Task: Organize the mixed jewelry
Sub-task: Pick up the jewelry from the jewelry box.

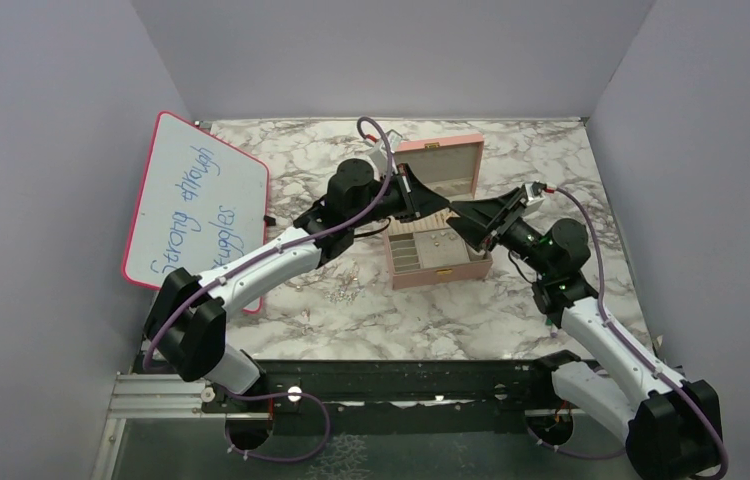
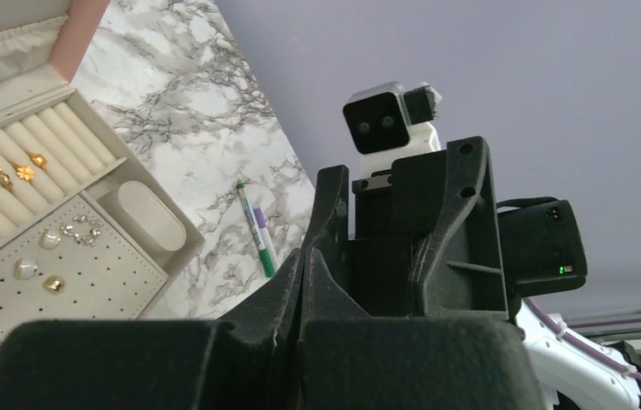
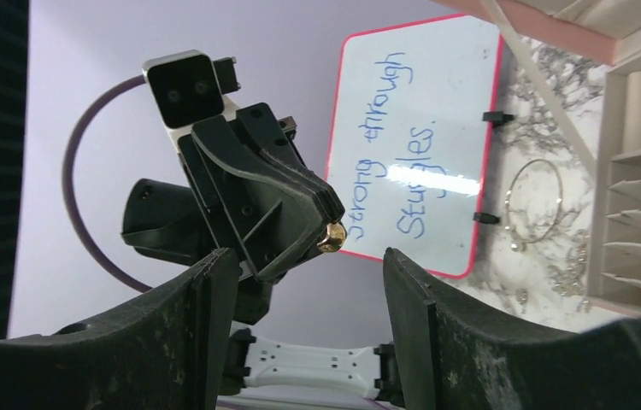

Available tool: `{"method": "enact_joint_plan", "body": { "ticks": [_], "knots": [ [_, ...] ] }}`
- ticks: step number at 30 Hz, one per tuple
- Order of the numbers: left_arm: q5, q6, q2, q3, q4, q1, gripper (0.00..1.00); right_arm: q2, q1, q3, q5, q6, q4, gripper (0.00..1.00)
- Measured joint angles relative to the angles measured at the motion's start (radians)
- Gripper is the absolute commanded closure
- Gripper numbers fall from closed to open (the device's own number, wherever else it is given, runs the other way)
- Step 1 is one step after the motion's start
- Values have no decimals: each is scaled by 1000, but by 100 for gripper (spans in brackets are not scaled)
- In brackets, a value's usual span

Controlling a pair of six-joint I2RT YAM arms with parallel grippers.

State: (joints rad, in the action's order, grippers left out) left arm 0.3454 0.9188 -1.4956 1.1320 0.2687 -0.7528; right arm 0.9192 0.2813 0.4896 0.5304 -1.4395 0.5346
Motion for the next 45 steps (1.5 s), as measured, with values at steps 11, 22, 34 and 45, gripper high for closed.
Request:
{"method": "enact_joint_plan", "body": {
  "ticks": [11, 22, 34, 45],
  "knots": [
    [32, 47, 22, -13, 68, 0, 100, -4, 0, -14, -3, -206, 34, 51],
    [42, 72, 22, -29, 103, 0, 100, 0, 0, -39, -28, -307, 109, 59],
    [51, 83, 22, -35, 130, 0, 100, 16, 0, -53, -28, -341, 156, 72],
    [55, 88, 22, -45, 135, 0, 100, 16, 0, -55, -36, -320, 148, 82]
  ]
}}
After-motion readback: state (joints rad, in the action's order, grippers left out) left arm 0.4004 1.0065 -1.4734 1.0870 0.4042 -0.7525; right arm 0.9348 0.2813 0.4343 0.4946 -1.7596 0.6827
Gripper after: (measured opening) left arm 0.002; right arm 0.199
